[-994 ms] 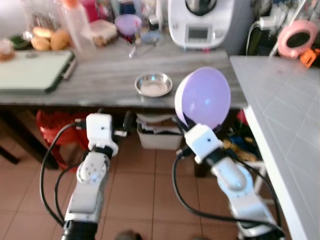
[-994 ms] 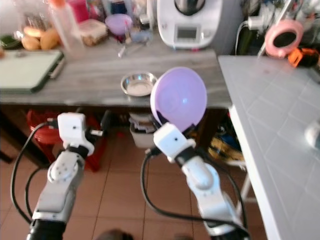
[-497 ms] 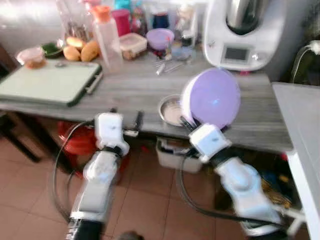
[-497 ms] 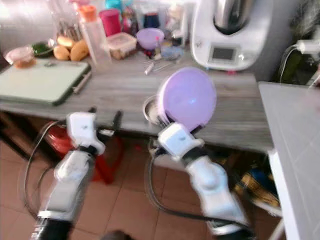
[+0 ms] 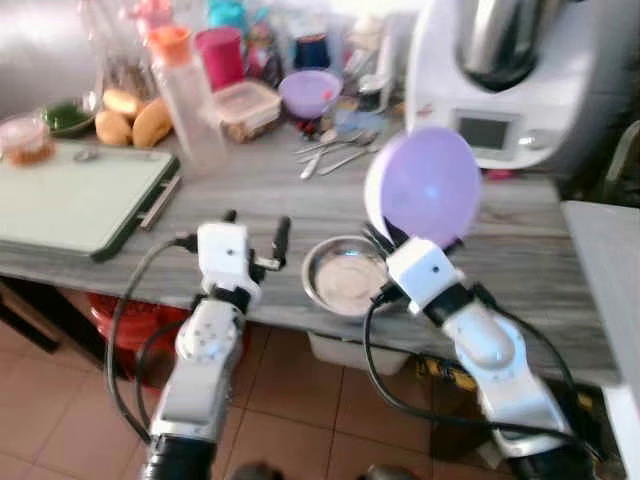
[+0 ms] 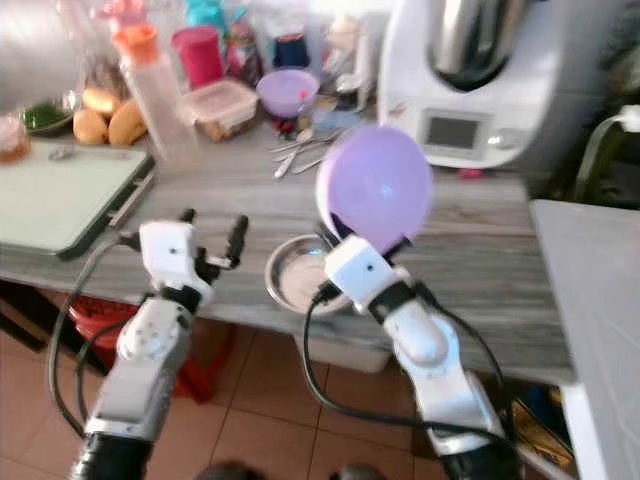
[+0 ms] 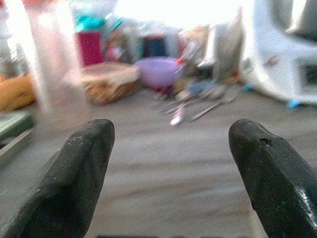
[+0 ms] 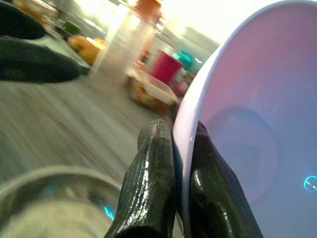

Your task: Setting the table

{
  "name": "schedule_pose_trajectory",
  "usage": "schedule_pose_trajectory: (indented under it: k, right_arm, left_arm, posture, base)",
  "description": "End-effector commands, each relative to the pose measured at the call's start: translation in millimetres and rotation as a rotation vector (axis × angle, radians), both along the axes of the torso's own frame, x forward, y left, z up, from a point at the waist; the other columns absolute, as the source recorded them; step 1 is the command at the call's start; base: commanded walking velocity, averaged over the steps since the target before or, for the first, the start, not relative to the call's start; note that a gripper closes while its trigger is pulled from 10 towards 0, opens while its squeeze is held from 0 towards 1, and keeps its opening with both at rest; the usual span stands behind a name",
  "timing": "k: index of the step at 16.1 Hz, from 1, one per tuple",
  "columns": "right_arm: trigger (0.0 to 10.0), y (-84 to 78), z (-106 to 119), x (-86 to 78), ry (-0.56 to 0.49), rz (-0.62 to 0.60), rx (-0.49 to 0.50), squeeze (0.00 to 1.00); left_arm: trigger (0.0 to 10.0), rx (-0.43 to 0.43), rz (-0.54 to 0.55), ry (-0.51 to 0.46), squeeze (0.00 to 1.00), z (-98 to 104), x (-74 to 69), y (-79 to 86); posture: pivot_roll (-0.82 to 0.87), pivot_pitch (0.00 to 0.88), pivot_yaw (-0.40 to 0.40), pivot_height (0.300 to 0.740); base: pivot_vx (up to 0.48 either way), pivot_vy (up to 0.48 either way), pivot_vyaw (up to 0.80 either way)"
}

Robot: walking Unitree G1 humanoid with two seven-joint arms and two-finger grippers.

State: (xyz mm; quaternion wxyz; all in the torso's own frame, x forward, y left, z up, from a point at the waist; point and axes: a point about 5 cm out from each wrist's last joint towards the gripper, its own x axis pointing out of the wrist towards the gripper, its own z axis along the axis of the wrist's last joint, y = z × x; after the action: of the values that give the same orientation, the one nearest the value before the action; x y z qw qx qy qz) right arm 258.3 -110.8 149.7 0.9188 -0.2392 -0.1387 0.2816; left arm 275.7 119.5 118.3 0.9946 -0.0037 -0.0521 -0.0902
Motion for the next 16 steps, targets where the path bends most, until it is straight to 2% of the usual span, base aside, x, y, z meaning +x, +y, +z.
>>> schedule_pose_trajectory:
  k: [1,4,6,7,9,11,14,16]
  right_arm:
    - [10.0,1.6,1.9,6.6,0.031,0.052,0.001,0.00]
    - [10.0,6.1,3.5,16.6,0.065,0.130,-0.027,0.00]
    - [10.0,15.8,-0.4,19.0,0.109,0.235,-0.082,0.00]
    - [10.0,22.0,-5.6,20.4,0.131,0.310,-0.156,0.00]
    - [10.0,30.3,-4.0,37.8,0.165,0.365,-0.178,0.00]
    - [10.0,27.2,-4.2,54.3,0.190,0.375,-0.225,0.00]
    - [10.0,18.5,1.6,73.7,0.221,0.381,-0.252,0.00]
    - [10.0,18.2,-0.6,79.6,0.263,0.417,-0.288,0.00]
  left_arm:
    - [10.0,0.034,0.038,0.011,0.00,-3.0,-4.7,11.6]
    - [10.0,0.084,0.103,0.022,0.00,-4.6,-8.1,28.0]
    - [10.0,0.116,0.144,0.027,0.00,-5.2,-11.6,37.9]
    - [10.0,0.127,0.141,0.038,0.00,-7.5,-16.0,41.5]
    - [10.0,0.167,0.136,0.065,0.00,-12.9,-27.5,48.5]
    - [10.0,0.184,0.127,0.085,0.00,-13.4,-37.1,56.0]
    - [10.0,0.205,0.137,0.093,0.00,-10.4,-43.0,63.9]
    - [10.0,0.213,0.129,0.105,0.00,-9.0,-48.2,64.4]
  posture:
    - [-0.06,0.000,0.048,0.740]
    - [-0.03,0.000,0.042,0.740]
    - [-0.03,0.000,0.040,0.740]
    - [-0.02,0.000,0.040,0.740]
    - [0.00,0.000,0.036,0.740]
    - [0.03,0.000,0.028,0.740]
    - [0.05,0.000,0.023,0.740]
    - [0.06,0.016,0.024,0.740]
  base:
    - [0.000,0.000,0.00]
    - [0.000,0.000,0.00]
    - [0.000,0.000,0.00]
    - [0.000,0.000,0.00]
    - [0.000,0.000,0.00]
    - [0.000,0.000,0.00]
    - [0.000,0.000,0.00]
    - [0.000,0.000,0.00]
